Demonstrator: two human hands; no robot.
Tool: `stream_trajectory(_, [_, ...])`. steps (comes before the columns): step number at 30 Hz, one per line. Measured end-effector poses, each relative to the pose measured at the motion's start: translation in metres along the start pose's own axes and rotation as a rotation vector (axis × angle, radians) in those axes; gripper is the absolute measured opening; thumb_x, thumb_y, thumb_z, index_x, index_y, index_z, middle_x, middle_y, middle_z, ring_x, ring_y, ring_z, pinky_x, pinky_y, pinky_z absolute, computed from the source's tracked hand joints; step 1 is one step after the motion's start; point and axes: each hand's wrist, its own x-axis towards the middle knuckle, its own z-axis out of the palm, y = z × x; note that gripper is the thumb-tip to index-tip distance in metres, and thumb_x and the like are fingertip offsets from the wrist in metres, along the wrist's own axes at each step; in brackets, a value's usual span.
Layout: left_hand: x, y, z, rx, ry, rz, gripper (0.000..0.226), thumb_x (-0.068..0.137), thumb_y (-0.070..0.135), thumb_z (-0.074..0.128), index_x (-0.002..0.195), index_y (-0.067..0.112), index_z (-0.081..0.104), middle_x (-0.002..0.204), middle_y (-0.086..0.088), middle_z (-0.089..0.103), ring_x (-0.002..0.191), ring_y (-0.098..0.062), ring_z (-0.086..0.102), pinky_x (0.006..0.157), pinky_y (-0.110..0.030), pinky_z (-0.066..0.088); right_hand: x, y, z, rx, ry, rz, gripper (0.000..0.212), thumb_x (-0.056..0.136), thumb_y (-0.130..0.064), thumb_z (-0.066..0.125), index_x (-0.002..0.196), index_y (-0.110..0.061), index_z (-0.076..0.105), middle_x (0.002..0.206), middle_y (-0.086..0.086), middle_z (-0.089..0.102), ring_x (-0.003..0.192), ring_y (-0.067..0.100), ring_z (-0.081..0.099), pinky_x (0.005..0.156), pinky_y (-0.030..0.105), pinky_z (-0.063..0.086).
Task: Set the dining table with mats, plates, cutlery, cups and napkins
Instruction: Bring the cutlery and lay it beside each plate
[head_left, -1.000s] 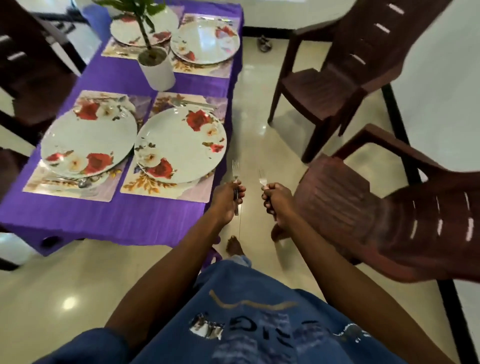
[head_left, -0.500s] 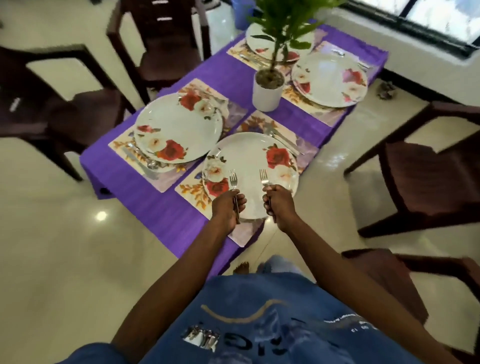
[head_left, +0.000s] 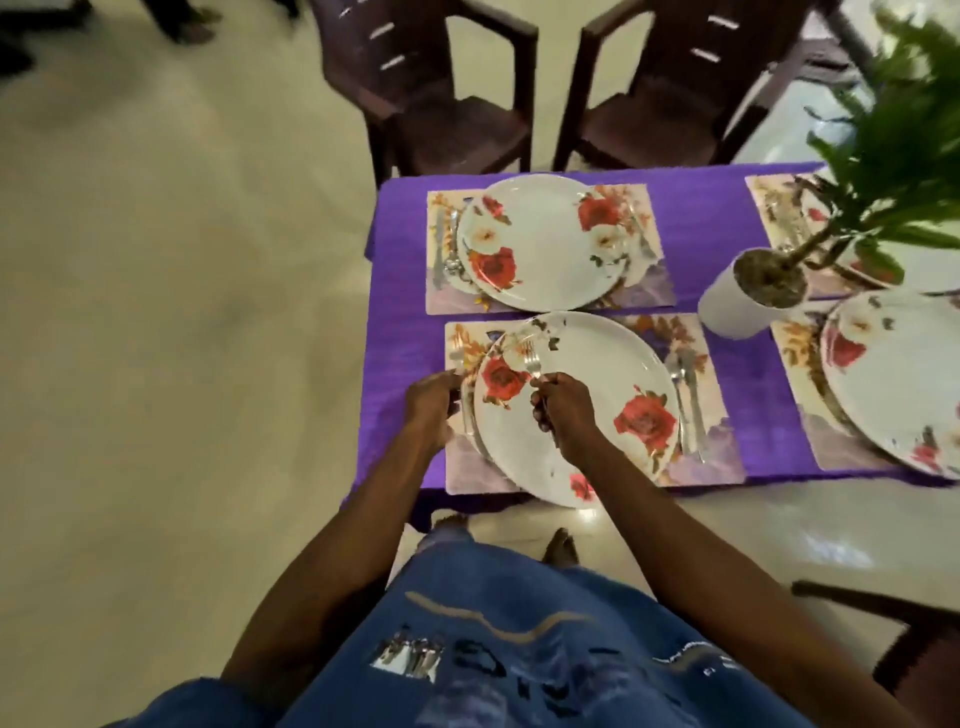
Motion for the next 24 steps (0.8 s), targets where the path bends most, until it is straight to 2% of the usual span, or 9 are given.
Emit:
stream_trajectory(3, [-0.01, -0.016, -0.014, -0.015, 0.071, 0.043, 0.007, 0.082, 0.006, 0.072, 0.089, 0.005, 0.074, 0.067, -0.004, 0.066, 0.056, -0.013, 0.051, 0.049, -0.023, 0.041, -0.003, 0.001, -0.014, -0.047, -0.076, 0.011, 0.02, 0.091, -0.005, 0.044, 0.091, -0.009, 0.064, 0.063, 0.005, 0.058, 0.047, 0.015, 0.045, 0.044, 0.024, 0.032])
stream_trajectory(8, [-0.021, -0.029, -0.021, 0.182, 0.143, 0.101, 0.009, 0.079, 0.006, 0.078, 0.086, 0.004, 0.073, 0.062, -0.004, 0.065, 0.043, -0.006, 0.052, 0.043, -0.018, 0.044, -0.011, 0.006, -0.021, -0.094, -0.139, 0.008, 0.023, 0.091, -0.004, 0.042, 0.093, -0.009, 0.064, 0.066, 0.007, 0.059, 0.049, 0.016, 0.047, 0.045, 0.025, 0.033])
stream_trajectory(11, [-0.019, -0.036, -0.019, 0.263, 0.132, 0.107, 0.008, 0.082, 0.007, 0.076, 0.088, 0.003, 0.073, 0.065, -0.004, 0.066, 0.052, -0.01, 0.055, 0.046, -0.018, 0.046, -0.012, 0.009, -0.021, -0.111, -0.137, 0.003, 0.022, 0.093, -0.005, 0.044, 0.098, -0.007, 0.065, 0.068, 0.008, 0.059, 0.051, 0.016, 0.048, 0.045, 0.025, 0.035])
stream_trajectory(14, [-0.014, -0.04, -0.015, 0.33, 0.131, 0.119, 0.008, 0.082, 0.006, 0.076, 0.087, 0.001, 0.072, 0.064, -0.006, 0.064, 0.052, -0.011, 0.055, 0.045, -0.018, 0.045, -0.013, 0.012, -0.022, -0.138, -0.115, -0.002, 0.021, 0.093, -0.006, 0.045, 0.099, -0.007, 0.064, 0.069, 0.008, 0.06, 0.052, 0.016, 0.048, 0.046, 0.025, 0.036])
stream_trajectory(19, [-0.009, -0.044, -0.009, 0.428, 0.171, 0.146, 0.01, 0.086, 0.007, 0.071, 0.092, 0.0, 0.072, 0.082, -0.012, 0.07, 0.067, -0.02, 0.064, 0.056, -0.024, 0.05, -0.012, 0.013, -0.029, -0.145, -0.082, -0.008, 0.019, 0.091, -0.006, 0.047, 0.097, -0.006, 0.065, 0.069, 0.009, 0.061, 0.053, 0.016, 0.049, 0.047, 0.026, 0.037])
stream_trajectory(24, [-0.006, -0.049, -0.008, 0.502, 0.228, 0.182, 0.006, 0.088, 0.009, 0.07, 0.088, 0.002, 0.07, 0.086, -0.011, 0.072, 0.074, -0.025, 0.071, 0.066, -0.033, 0.06, -0.011, 0.016, -0.036, -0.13, -0.055, -0.012, 0.016, 0.091, -0.007, 0.049, 0.095, -0.006, 0.065, 0.069, 0.009, 0.06, 0.052, 0.016, 0.048, 0.048, 0.026, 0.037])
